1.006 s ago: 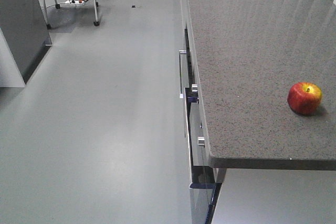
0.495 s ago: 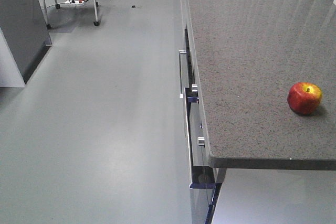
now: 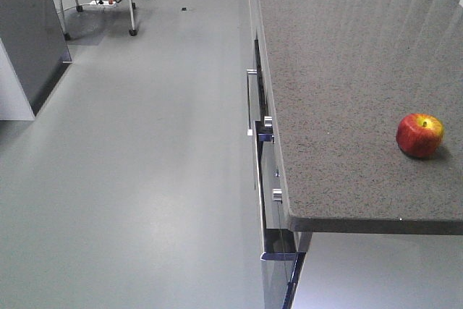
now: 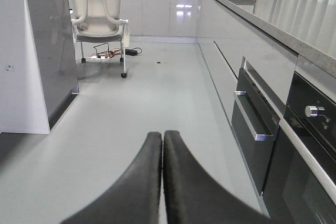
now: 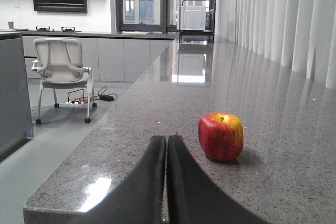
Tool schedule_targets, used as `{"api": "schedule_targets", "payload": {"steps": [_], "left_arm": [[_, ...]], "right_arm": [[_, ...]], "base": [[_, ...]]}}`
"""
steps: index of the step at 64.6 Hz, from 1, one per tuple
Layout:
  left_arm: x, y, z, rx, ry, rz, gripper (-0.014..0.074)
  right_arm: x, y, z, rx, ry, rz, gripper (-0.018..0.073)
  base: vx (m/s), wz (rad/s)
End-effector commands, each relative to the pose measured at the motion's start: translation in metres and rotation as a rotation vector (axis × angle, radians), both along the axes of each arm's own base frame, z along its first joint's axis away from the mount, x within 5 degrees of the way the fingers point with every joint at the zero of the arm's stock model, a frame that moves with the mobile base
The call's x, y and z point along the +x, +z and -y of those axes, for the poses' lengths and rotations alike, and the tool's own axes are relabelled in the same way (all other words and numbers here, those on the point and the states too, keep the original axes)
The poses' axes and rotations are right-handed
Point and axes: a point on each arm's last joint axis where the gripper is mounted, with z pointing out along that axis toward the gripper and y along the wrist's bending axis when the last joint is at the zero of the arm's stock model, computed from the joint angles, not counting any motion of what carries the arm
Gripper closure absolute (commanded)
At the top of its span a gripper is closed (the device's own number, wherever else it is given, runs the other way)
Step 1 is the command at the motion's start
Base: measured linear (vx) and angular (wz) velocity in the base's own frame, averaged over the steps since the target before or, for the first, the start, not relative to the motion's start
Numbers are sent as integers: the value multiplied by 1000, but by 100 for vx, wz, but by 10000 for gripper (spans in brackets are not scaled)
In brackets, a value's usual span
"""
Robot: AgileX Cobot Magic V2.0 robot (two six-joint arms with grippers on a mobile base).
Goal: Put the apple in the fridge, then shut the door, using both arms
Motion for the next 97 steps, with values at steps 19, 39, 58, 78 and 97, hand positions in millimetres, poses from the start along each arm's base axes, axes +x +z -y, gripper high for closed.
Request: {"api": "schedule_targets", "payload": {"steps": [19, 39, 58, 78, 97], "left_arm": [[0, -2, 1, -8, -15, 58, 603], [0, -2, 1, -8, -15, 58, 603], [0, -2, 1, -8, -15, 58, 603], [0, -2, 1, -8, -15, 58, 603], [0, -2, 1, -8, -15, 58, 603]], "right_arm": [[-2, 6, 0, 126, 20, 103, 563], [-9, 46, 2, 411, 57, 137, 563], [-8, 168, -1, 107, 28, 2, 516], [16, 225, -3, -25, 17, -13, -66], [57, 226, -2, -92, -11, -99, -143]], "base": [[0, 0], [0, 0], [0, 0], [0, 0], [0, 0]]}}
